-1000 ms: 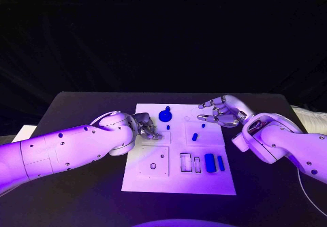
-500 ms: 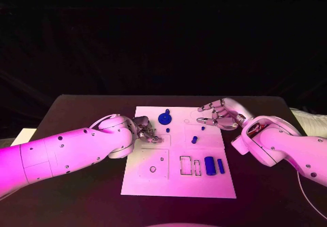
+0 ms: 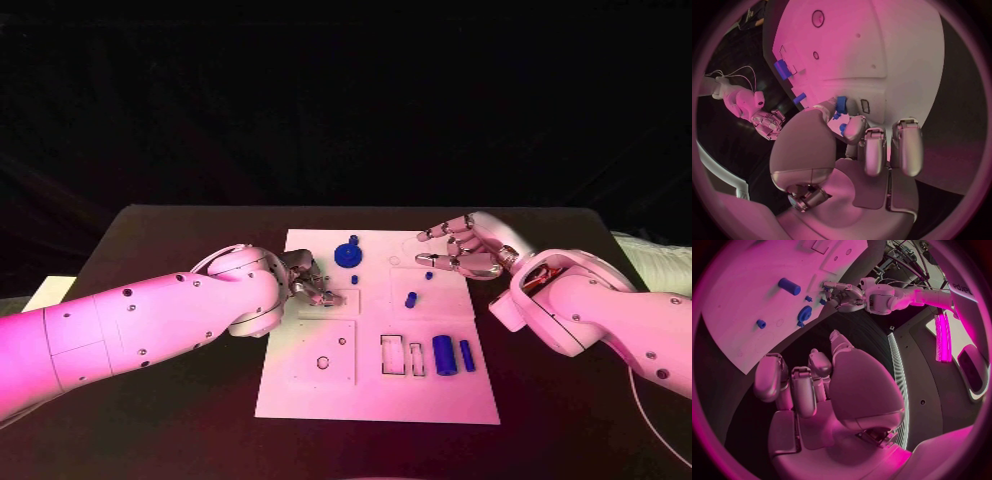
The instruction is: Assemble the parts on the task board
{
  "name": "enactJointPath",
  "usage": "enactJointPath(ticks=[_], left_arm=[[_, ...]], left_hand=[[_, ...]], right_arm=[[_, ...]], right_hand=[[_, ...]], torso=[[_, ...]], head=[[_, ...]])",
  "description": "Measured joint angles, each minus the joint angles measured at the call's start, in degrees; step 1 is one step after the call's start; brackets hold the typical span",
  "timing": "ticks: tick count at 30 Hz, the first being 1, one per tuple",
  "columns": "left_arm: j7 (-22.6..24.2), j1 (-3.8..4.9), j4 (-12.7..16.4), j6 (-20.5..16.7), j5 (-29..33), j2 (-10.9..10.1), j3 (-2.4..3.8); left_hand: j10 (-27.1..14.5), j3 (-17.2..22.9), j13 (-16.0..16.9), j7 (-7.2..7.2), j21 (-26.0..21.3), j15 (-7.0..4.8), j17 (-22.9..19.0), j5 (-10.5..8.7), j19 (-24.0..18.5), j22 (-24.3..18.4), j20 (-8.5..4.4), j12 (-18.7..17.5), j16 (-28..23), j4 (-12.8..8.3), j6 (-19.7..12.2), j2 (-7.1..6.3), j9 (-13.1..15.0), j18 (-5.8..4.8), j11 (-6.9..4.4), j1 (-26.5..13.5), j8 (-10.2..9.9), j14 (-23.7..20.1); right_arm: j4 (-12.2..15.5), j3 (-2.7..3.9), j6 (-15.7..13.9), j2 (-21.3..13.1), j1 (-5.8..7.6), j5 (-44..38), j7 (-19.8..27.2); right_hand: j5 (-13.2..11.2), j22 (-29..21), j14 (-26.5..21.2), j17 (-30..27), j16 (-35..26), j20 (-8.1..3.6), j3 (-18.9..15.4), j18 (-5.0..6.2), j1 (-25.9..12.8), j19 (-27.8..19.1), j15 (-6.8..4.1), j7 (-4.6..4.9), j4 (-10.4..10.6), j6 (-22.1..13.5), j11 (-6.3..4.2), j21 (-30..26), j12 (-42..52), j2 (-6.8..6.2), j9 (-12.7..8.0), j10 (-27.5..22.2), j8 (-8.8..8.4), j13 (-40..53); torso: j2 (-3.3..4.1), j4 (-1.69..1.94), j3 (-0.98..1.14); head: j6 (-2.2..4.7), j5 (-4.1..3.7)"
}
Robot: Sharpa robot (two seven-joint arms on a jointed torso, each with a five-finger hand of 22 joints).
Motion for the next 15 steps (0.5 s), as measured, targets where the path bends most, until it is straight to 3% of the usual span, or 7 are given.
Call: enactJointPath(ticks=[9, 15], left_arm=[[-0.16, 0.21, -0.37, 0.05, 2.07, 0.08, 0.04], [-0.1, 0.49, -0.32, 0.31, 4.53, -0.09, 0.26]], left_hand=[[0.0, 0.0, -0.22, 0.22, 0.0, 0.0, 0.0, 0.0, 0.0, 0.0, 0.0, 0.0, 0.0, 0.0, -0.04, -0.23, 0.06, 0.0, 0.0, -0.23, -0.34, 0.0], [-0.19, 2.33, -0.9, 0.46, -0.26, 0.0, 0.0, -0.17, 0.0, 0.0, 0.0, -0.55, 0.0, -2.35, -1.29, 1.59, 0.05, 0.0, 0.19, 3.37, -1.26, 0.0]], right_arm=[[-0.21, -0.03, 0.14, 0.17, 0.0, 0.0, -0.06], [-0.4, -0.08, 0.26, 0.33, 0.0, 0.0, -0.13]], right_hand=[[0.0, 0.0, 0.0, 0.02, 0.0, 0.0, 0.0, 0.0, 0.0, 0.0, 0.0, 0.0, 0.0, 0.0, 0.0, 0.0, 0.0, 0.0, 0.0, 0.0, 0.0, 0.0], [0.0, -0.07, 0.0, 0.01, 0.0, 0.0, 0.0, 0.0, 0.0, 0.0, 0.0, 0.0, 0.0, 0.0, 0.0, 0.0, 0.0, 0.0, 0.0, 0.0, 0.0, 0.0]], torso=[[-0.01, 0.03, -0.01], [-0.06, 0.05, -0.02]], head=[[-0.1, -0.02], [-0.12, -0.02]])
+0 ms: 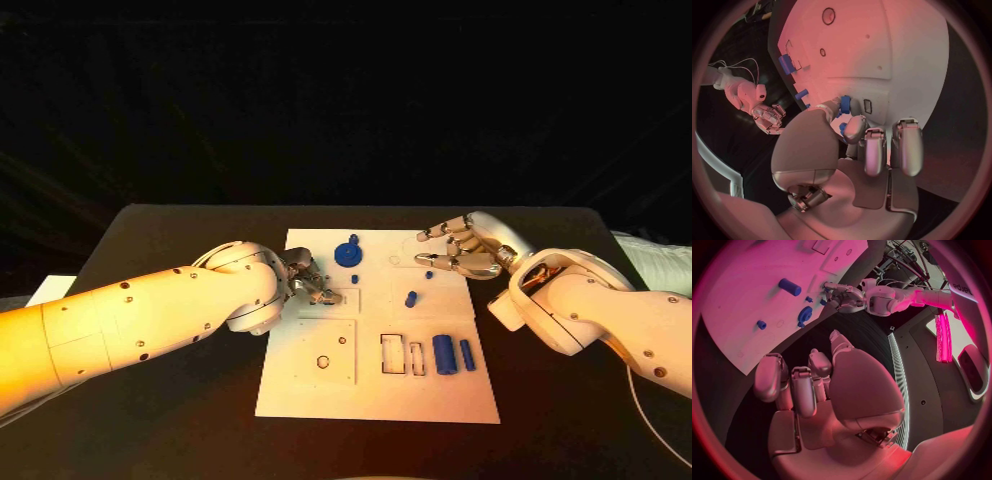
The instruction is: Assemble the parts on the task board
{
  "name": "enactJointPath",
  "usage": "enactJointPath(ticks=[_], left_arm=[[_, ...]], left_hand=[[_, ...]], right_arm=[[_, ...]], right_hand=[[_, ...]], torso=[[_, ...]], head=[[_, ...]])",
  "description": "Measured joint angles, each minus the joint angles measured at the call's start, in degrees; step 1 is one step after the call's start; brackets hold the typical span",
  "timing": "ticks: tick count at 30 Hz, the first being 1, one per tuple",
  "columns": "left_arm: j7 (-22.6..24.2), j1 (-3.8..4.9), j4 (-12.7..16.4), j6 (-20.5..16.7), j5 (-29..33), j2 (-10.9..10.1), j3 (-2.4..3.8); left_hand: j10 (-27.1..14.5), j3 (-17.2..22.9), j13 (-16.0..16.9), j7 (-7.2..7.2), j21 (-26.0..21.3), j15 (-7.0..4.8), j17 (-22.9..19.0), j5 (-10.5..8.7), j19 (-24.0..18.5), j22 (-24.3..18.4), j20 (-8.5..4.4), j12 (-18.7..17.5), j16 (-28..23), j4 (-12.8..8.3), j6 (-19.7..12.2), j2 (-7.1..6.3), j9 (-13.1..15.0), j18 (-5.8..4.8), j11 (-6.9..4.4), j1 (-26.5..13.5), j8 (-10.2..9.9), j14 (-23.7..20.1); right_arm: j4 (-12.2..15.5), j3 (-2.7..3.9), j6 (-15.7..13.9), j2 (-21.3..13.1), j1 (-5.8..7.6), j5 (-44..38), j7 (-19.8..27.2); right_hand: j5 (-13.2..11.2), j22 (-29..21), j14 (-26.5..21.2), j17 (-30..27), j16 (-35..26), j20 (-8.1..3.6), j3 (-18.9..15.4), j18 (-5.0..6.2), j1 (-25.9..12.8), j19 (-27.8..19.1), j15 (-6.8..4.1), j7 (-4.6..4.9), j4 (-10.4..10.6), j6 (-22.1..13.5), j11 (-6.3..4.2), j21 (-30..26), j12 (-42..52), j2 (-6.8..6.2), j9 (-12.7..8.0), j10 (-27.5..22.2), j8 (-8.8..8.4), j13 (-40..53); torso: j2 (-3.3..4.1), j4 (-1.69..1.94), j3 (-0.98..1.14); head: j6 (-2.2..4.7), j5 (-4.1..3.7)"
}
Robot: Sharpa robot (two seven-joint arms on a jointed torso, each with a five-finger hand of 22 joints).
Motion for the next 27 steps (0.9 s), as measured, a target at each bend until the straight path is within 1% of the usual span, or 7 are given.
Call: enactJointPath(ticks=[2, 8, 12, 15, 16, 20, 27], left_arm=[[0.04, 0.11, -0.02, 0.13, 0.87, -0.1, 0.04], [0.05, 0.44, -0.48, 0.73, 3.12, -0.18, 0.09], [0.05, 0.64, -0.81, 1.16, 4.57, -0.16, 0.14], [0.05, 0.94, -1.19, 1.66, 6.22, -0.12, 0.14], [0.05, 1.07, -1.33, 1.85, 6.75, -0.11, 0.14], [-0.09, 1.95, -2.05, 2.87, 9.17, -0.11, 0.1], [-0.16, 3.9, -3.53, 5.54, 14.62, -0.18, 0.18]], left_hand=[[-0.22, 0.68, -0.38, 0.14, -0.23, 0.0, 0.0, 0.05, 0.0, 0.0, 0.0, -0.33, 0.0, -0.68, -0.44, 0.21, -0.07, 0.0, 0.22, 0.9, -0.13, 0.0], [-0.55, 0.69, -0.71, 0.27, -0.23, 0.0, 0.05, 0.16, 0.0, 0.0, 0.0, -0.64, 0.0, -0.7, -0.72, 0.63, -0.13, 0.0, 0.13, 1.58, -0.33, 0.0], [-0.75, 1.46, -1.18, 0.67, -0.57, 0.0, 0.05, 0.16, 0.0, 0.0, 0.0, -1.08, 0.0, 0.02, -1.12, 0.33, -0.36, 0.0, 0.32, 1.88, -1.35, 0.0], [-1.06, 1.93, -1.5, 0.87, -0.57, 0.0, 0.04, -0.18, 0.0, 0.0, 0.0, -1.49, 0.0, 0.3, -1.32, 0.34, -0.57, 0.0, 0.63, 1.89, -1.42, 0.0], [-1.06, 1.97, -1.58, 0.88, -0.57, 0.0, 0.04, -0.5, -0.07, 0.0, 0.07, -1.5, 0.0, 0.26, -1.33, 1.04, -0.62, 0.0, 0.64, 2.6, -1.44, 0.0], [-1.07, 1.97, -1.95, 1.0, -0.79, 0.0, 0.04, -0.74, -0.21, 0.0, 0.21, -1.85, 0.0, 0.26, -1.44, 1.14, -0.68, 0.0, 0.65, 2.69, -1.67, 0.0], [-1.26, 1.98, -2.3, 1.2, -1.11, 0.0, 0.04, -0.79, -0.61, 0.0, 0.23, -2.14, 0.0, 0.26, -1.63, 1.15, -0.68, 0.0, 0.84, 2.71, -1.67, 0.0]], right_arm=[[-0.06, -0.02, 0.04, 0.05, 0.0, 0.0, -0.03], [-0.2, -0.06, 0.17, 0.21, 0.0, 0.0, -0.09], [-0.26, -0.08, 0.24, 0.28, 0.0, 0.0, -0.12], [-0.31, -0.09, 0.3, 0.32, -0.01, 0.0, -0.15], [-0.33, -0.1, 0.32, 0.34, -0.01, 0.0, -0.16], [-0.45, -0.13, 0.38, 0.5, -0.01, 0.0, -0.19], [-0.75, -0.23, 0.5, 0.87, -0.04, -0.08, -0.2]], right_hand=[[0.0, 0.0, 0.0, 0.0, 0.0, 0.0, 0.0, 0.0, 0.0, 0.0, 0.0, 0.0, 0.0, 0.0, 0.0, 0.0, 0.0, 0.0, 0.0, 0.0, 0.0, 0.0], [0.0, 0.0, 0.0, -0.01, 0.0, 0.0, 0.0, 0.0, 0.0, 0.0, 0.0, 0.0, 0.0, 0.0, 0.0, 0.0, 0.0, 0.0, 0.0, 0.0, 0.0, 0.0], [0.0, 0.0, 0.0, -0.01, 0.0, 0.0, 0.0, 0.0, 0.0, 0.0, 0.0, 0.0, 0.0, 0.0, 0.0, 0.0, 0.0, 0.0, 0.0, 0.0, 0.0, 0.0], [0.0, 0.0, 0.0, -0.01, 0.0, 0.0, 0.0, 0.0, 0.0, 0.0, 0.0, 0.0, 0.0, 0.0, 0.0, 0.0, 0.0, 0.0, 0.0, 0.0, 0.0, 0.0], [0.0, 0.0, 0.0, -0.01, 0.0, 0.0, 0.0, 0.0, 0.0, 0.0, 0.0, 0.0, 0.0, 0.0, 0.0, 0.0, 0.0, 0.0, 0.0, 0.0, 0.0, 0.0], [0.0, 0.0, 0.0, -0.01, 0.0, 0.0, 0.0, 0.0, 0.0, 0.0, 0.0, 0.0, 0.0, 0.0, 0.0, 0.0, 0.0, 0.0, 0.0, 0.0, 0.0, 0.0], [0.0, -0.07, 0.0, -0.02, 0.0, -0.06, -0.08, 0.0, 0.04, -0.06, 0.0, -0.2, -0.31, 0.2, 0.0, 0.0, 0.0, 0.0, 0.0, 0.0, 0.0, 0.0]], torso=[[-0.01, 0.01, 0.0], [-0.04, 0.04, -0.01], [-0.03, 0.04, -0.02], [-0.01, 0.03, -0.02], [0.01, 0.02, -0.03], [0.03, -0.01, -0.04], [0.03, 0.01, -0.04]], head=[[0.0, 0.03], [-0.01, 0.13], [-0.01, 0.14], [0.0, 0.14], [0.0, 0.15], [0.02, 0.18], [0.02, 0.09]])
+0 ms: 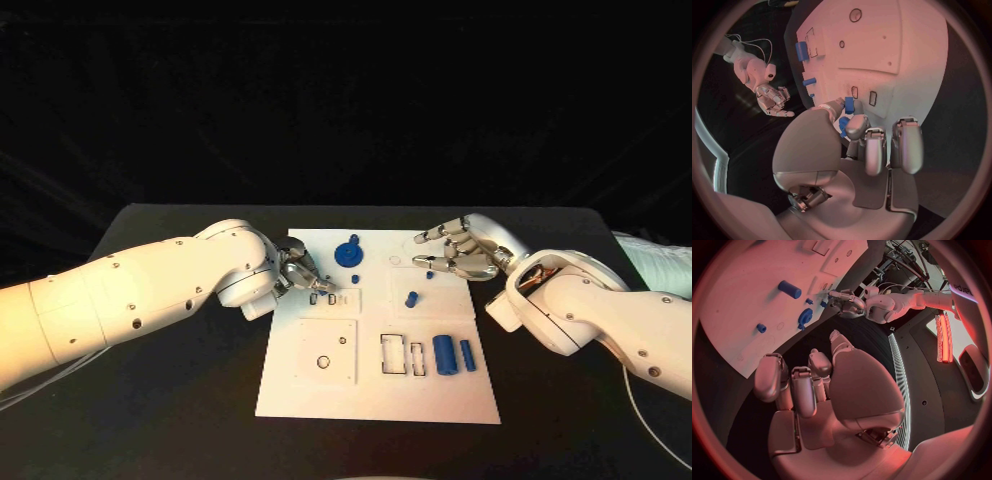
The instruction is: Assemble the parts on the task board
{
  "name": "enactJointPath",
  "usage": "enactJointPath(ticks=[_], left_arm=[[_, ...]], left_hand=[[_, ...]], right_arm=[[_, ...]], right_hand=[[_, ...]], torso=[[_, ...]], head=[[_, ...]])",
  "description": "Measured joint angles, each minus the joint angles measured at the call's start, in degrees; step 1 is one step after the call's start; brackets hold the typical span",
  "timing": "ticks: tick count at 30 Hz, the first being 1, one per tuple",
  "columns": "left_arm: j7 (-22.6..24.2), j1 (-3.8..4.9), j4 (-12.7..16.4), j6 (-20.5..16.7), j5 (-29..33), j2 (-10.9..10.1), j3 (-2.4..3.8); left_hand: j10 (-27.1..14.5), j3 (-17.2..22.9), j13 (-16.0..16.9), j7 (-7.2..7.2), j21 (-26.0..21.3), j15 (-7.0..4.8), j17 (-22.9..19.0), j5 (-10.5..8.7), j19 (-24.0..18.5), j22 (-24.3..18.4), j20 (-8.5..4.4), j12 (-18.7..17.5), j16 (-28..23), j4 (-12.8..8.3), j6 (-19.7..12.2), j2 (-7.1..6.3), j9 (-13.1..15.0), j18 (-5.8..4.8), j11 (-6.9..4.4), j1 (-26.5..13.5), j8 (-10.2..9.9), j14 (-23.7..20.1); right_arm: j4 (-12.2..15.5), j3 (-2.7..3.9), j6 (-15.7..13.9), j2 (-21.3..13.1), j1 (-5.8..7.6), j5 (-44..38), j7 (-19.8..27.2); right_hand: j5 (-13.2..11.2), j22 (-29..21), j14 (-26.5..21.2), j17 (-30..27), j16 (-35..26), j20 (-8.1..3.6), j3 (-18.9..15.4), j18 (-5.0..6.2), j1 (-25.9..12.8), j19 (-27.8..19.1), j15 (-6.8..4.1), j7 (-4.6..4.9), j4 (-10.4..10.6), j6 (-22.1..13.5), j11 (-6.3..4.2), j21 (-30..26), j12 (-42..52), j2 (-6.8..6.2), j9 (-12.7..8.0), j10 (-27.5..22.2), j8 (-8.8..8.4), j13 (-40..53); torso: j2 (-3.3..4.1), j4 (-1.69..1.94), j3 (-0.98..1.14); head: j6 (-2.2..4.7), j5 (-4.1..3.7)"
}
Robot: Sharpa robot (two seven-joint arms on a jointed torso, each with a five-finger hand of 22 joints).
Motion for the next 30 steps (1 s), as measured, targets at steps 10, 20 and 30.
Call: enactJointPath(ticks=[10, 20, 30], left_arm=[[1.85, 1.35, -1.7, 5.25, 13.13, -0.94, 0.21], [6.5, 1.5, -2.01, 9.95, 23.36, -1.34, 0.21], [7.14, 1.52, -2.42, 11.15, 23.24, -0.99, 0.19]], left_hand=[[-0.88, -0.58, -0.88, 0.21, -1.02, 0.0, 0.0, -0.21, -0.94, 0.0, 0.28, -1.06, 0.0, -0.59, -0.19, 1.0, 0.22, -0.01, 0.37, -0.38, -0.32, 0.0], [-2.57, -1.9, -2.67, 0.69, -1.89, 0.42, -0.01, -0.39, -1.97, 0.0, 0.48, -2.77, 0.0, -1.95, -1.35, 2.57, 0.67, 0.0, 0.9, -0.32, -0.43, 0.01], [-2.88, -2.81, -2.56, 0.69, -2.12, 0.42, -0.02, -0.31, -1.97, 0.0, 0.48, -3.04, 0.0, -2.92, -1.73, 2.97, 0.96, 0.0, 0.61, 0.08, -0.45, 0.01]], right_arm=[[-0.07, -0.16, 0.01, 1.11, -0.09, -4.83, 0.54], [-0.02, -0.79, 0.13, 3.63, -0.13, -15.88, 1.28], [-0.89, -1.33, 0.69, 5.85, -0.13, -21.87, 1.08]], right_hand=[[-0.92, 0.0, 0.0, -0.01, 0.0, -0.15, 0.65, 0.0, 3.6, -0.15, 0.0, -0.04, -2.96, 1.07, 0.0, -0.11, 0.0, -0.02, 0.09, 0.0, 0.0, -0.14], [-2.03, -0.07, 0.0, -0.01, 0.0, -0.15, 0.49, 0.0, 4.34, -0.15, -0.44, -0.32, -3.9, 2.59, -0.21, -0.22, 0.0, 0.15, 0.31, -0.21, 0.0, -0.48], [-2.03, -0.16, 0.0, -0.02, -0.23, -0.36, 0.49, -0.01, 4.34, -0.36, -0.44, -0.32, -3.9, 2.59, -0.21, -0.22, 0.0, 0.15, 0.3, -0.21, 0.0, -0.5]], torso=[[-0.07, -0.02, 0.02], [-0.19, 0.15, -0.01], [-0.31, 0.2, -0.04]], head=[[0.25, -0.1], [0.55, -0.41], [0.5, -0.48]])
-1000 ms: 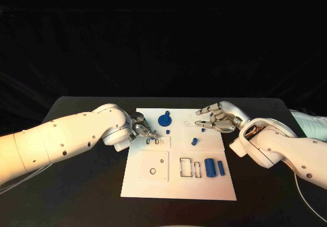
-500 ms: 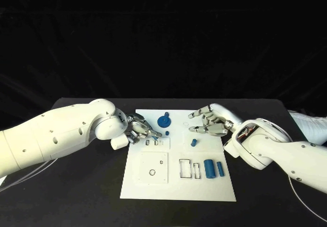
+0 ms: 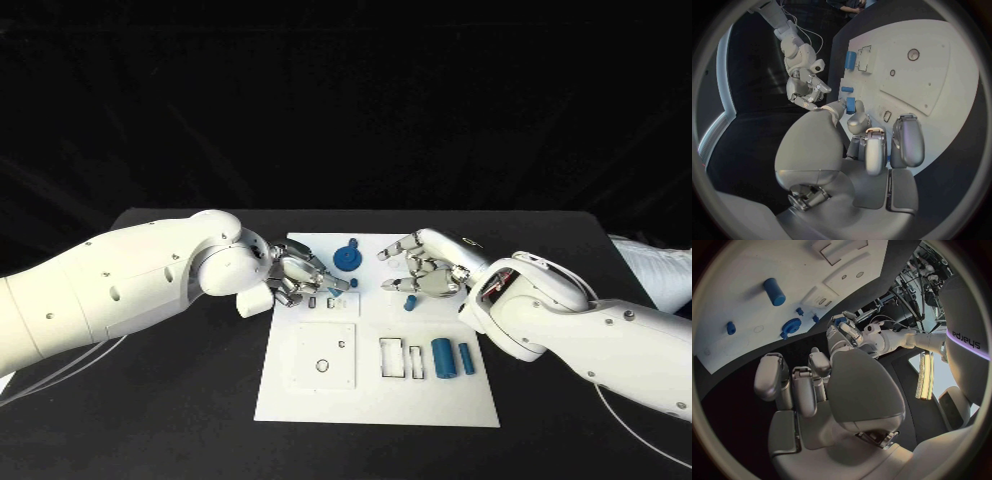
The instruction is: Assemble the parts on the task board
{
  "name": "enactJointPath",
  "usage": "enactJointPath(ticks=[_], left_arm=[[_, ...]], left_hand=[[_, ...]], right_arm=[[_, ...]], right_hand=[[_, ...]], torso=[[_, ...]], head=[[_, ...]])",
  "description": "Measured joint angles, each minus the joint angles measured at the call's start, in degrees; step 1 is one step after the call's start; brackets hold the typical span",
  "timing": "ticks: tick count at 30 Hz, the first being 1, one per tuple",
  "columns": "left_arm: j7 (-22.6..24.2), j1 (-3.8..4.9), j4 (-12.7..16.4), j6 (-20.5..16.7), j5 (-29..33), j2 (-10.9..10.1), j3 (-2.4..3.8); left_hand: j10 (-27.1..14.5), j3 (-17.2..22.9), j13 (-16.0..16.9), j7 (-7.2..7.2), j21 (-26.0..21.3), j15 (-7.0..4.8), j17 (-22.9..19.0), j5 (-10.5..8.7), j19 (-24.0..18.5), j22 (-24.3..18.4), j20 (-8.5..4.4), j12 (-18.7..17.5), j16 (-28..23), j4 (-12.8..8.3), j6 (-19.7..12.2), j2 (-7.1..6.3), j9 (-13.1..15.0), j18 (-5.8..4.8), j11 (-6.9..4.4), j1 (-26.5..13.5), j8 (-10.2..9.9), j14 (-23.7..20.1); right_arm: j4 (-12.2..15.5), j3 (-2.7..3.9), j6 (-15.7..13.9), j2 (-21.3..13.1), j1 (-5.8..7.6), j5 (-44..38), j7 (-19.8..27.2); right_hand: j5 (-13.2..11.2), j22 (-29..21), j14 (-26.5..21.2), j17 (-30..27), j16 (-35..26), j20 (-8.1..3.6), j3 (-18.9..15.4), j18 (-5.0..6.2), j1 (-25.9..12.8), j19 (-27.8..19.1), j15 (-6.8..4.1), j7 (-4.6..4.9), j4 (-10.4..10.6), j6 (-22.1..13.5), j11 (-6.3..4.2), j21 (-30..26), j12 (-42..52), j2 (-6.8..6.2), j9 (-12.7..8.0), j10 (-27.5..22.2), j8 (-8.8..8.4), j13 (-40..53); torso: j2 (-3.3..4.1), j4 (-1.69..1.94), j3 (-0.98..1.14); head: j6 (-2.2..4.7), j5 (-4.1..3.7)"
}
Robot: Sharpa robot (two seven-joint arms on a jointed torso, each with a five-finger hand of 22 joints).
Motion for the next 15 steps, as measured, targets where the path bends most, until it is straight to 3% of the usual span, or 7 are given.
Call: enactJointPath(ticks=[15], left_arm=[[-1.2, 0.0, -0.09, 1.2, -4.92, 0.65, -0.01]], left_hand=[[0.66, -2.13, 0.93, 0.2, 0.0, 0.0, -0.01, 0.0, 0.0, 0.0, 0.0, 1.09, 0.0, -0.74, 0.24, 0.59, 0.17, 0.0, -0.2, 0.15, 0.15, 0.0]], right_arm=[[-0.91, -0.44, 1.0, 2.44, -0.45, -2.14, -0.14]], right_hand=[[-0.54, 0.0, -0.01, -0.01, 0.0, 0.0, -0.16, 0.0, 0.23, 0.0, 0.0, -0.19, -0.16, 0.19, 0.0, 0.0, 0.0, -0.23, -0.01, 0.0, 0.0, -0.15]], torso=[[0.05, -0.15, 0.08]], head=[[-0.18, 0.18]])
